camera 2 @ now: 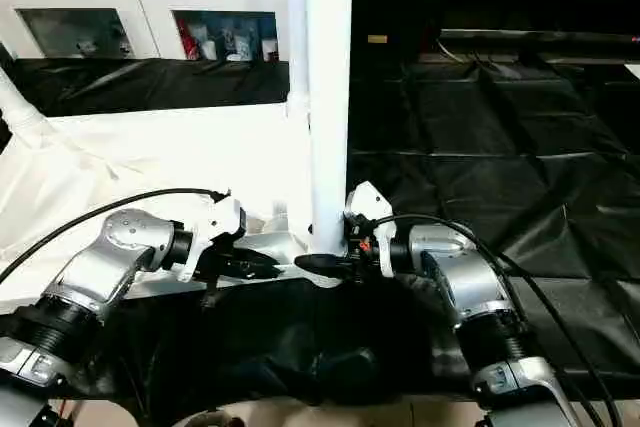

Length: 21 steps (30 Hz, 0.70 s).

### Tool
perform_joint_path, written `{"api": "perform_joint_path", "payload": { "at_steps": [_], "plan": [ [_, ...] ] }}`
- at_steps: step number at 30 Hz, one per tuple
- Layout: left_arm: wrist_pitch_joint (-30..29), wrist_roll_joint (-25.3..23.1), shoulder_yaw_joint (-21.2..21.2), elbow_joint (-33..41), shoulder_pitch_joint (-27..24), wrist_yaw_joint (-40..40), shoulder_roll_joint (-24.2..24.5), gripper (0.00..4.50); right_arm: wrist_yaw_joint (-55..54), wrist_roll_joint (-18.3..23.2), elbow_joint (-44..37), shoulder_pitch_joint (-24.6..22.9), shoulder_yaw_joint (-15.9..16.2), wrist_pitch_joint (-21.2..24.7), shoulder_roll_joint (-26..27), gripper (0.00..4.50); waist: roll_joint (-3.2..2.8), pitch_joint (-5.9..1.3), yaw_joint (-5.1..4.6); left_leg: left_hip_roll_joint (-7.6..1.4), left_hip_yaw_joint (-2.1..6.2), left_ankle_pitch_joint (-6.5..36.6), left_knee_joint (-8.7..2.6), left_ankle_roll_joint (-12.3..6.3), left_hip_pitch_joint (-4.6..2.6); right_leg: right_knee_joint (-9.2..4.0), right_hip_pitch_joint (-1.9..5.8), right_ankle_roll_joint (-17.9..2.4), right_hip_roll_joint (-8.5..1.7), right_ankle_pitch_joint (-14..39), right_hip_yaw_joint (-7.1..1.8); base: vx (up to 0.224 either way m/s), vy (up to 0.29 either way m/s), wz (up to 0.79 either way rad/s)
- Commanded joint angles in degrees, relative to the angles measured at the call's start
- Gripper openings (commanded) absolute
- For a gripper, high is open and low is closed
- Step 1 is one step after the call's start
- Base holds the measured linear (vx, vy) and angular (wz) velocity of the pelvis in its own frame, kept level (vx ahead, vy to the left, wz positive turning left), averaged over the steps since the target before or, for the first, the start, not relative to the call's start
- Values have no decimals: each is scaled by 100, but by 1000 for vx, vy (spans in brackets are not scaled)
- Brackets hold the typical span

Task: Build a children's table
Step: Rotate leg to tighten

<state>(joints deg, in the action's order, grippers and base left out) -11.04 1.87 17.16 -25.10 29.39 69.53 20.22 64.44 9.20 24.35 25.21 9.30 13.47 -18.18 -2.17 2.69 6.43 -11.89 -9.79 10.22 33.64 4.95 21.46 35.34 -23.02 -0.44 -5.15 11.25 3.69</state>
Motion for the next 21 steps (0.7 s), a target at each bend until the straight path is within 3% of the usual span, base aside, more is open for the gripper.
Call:
{"api": "perform_joint_path", "payload": {
  "at_steps": [1,5,9,13,18,21],
  "plan": [
    [57,33,-185,-8,230,-538,-262,0,-180,10,31,-44,213,36,290,278,74,-371,-41,-99,-21,898,-372,-305,-58,-388,295,-1328,-266,635,-213,0,0,0],
    [-52,-29,-422,-383,544,-1478,-693,0,-1955,-297,855,250,-162,-57,966,277,77,-349,-109,-74,-3,1172,-411,-63,-70,-455,290,-1116,-289,1411,-211,0,0,0],
    [-120,-158,-496,-688,786,-2154,-993,0,-3056,-275,1372,467,-497,-100,1462,276,66,-349,-174,-63,-6,1180,-417,-24,-71,-491,270,-994,-280,1552,-226,0,0,0],
    [-149,-286,-572,-948,981,-2754,-1301,0,-4035,-285,1862,736,-762,-214,1889,276,44,-366,-180,-57,-9,1008,-402,-39,-64,-454,269,-1064,-260,1115,-221,0,0,0],
    [11,-259,-527,-1021,1051,-2733,-1452,0,-3807,-374,1977,879,-690,-489,2036,276,32,-405,-159,-56,-6,769,-374,-188,-41,-384,320,-1210,-251,386,-208,0,0,0],
    [116,-203,-476,-913,967,-2441,-1368,0,-3430,-309,1869,849,-667,-537,1915,346,40,-401,-154,-56,-17,800,-368,-283,-47,-384,326,-1280,-259,346,-205,0,0,0]
  ]
}}
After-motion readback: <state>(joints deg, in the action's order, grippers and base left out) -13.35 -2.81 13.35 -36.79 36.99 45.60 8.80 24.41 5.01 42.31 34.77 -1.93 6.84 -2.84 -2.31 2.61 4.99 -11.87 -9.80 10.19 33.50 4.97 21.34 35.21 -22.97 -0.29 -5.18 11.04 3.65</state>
